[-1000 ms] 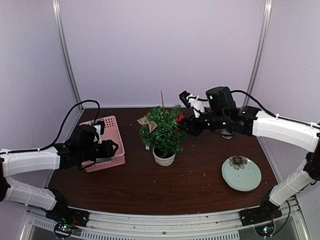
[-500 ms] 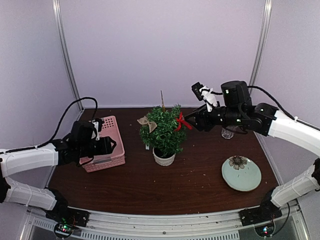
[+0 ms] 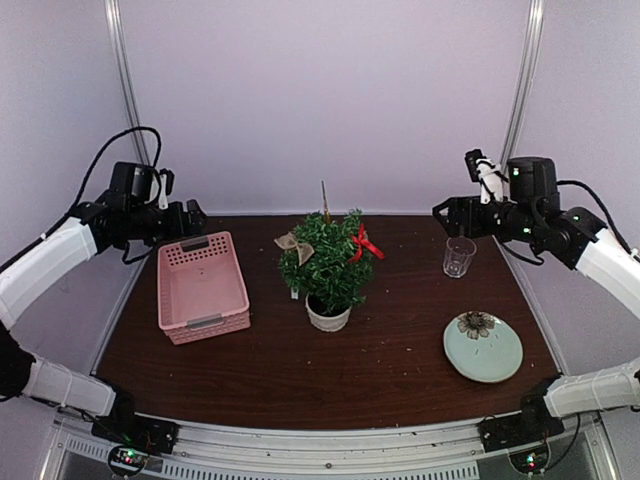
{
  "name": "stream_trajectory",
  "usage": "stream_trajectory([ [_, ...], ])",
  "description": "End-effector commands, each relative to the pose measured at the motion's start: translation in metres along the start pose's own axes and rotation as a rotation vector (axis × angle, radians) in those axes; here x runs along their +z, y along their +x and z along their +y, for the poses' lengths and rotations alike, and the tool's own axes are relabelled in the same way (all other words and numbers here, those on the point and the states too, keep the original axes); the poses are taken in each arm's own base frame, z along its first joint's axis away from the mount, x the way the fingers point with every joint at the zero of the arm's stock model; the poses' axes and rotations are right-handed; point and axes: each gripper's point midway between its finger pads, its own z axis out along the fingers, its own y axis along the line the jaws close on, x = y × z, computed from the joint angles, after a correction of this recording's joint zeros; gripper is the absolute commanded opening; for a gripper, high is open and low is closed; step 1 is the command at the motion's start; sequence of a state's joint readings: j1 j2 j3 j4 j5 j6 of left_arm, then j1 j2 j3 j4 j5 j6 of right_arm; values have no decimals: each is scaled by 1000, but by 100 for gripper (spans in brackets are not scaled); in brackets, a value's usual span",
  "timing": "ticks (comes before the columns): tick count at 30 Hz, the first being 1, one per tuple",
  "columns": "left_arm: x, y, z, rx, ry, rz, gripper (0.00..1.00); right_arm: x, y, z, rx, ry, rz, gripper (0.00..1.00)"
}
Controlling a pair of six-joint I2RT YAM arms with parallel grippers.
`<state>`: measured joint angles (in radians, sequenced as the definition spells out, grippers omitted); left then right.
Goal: Decorate the small christmas tree
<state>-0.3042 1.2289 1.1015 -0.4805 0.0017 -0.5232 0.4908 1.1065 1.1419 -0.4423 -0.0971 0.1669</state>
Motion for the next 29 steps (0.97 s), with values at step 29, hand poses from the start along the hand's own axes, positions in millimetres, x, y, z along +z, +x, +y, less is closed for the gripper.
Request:
stream_trajectory([
  [29,40,98,27,30,-116,376,98,-3,137,-70,320,121,149,99],
])
